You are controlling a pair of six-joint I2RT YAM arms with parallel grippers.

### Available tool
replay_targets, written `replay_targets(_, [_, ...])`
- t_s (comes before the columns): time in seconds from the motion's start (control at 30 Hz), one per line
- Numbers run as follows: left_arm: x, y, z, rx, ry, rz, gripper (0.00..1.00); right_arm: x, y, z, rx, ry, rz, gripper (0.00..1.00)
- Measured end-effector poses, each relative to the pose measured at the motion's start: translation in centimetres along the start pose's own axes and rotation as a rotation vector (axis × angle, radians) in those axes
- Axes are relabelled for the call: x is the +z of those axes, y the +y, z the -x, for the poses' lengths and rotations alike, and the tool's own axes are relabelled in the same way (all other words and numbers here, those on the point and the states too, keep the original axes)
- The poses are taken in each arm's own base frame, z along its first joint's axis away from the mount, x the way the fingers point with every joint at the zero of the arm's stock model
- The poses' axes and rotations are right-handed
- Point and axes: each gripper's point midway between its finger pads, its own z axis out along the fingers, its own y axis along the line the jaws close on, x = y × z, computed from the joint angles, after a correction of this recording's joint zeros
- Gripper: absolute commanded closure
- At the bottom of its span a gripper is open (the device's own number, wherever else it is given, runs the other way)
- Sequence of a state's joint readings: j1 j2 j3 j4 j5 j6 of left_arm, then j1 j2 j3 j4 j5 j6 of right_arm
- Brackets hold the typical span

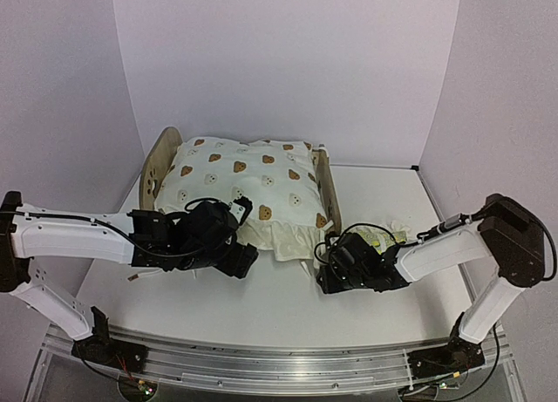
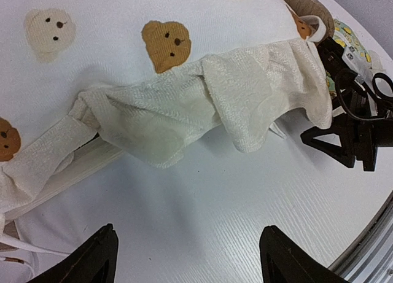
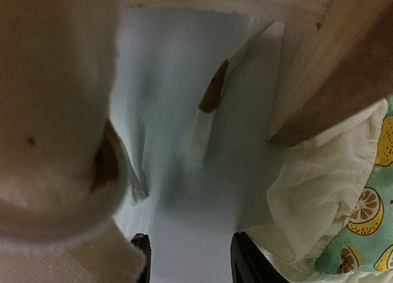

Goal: Set up the pet bed

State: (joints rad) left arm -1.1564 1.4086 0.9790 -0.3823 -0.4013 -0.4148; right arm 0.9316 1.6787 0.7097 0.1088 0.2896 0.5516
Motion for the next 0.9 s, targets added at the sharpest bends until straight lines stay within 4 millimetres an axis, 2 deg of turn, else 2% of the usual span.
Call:
replay_targets(0.2, [-0.6, 0.8, -1.0, -0.009, -0.001, -0.001, 0.2, 1.3, 0.4, 2.4, -0.004, -0.084, -0.052, 0.55])
replay_targets(0.53, [-0.9, 1.3, -2.1, -0.015, -0.004, -0.011, 0.2, 3.4, -0.3, 3.5, -0.035, -0.138, -0.158, 0.63])
replay_targets(0.8, [-1.0, 1.1, -1.9, -0.022, -0.016, -0.024, 0.21, 3.7, -0.7, 3.8, -0.04, -0.173, -0.201, 0.8])
replay_targets(0.9, [-1.0, 1.0, -1.9, -0.022, -0.014, -0.028, 0.21, 3.7, -0.8, 3.8, -0.035, -0.179, -0.207, 0.95])
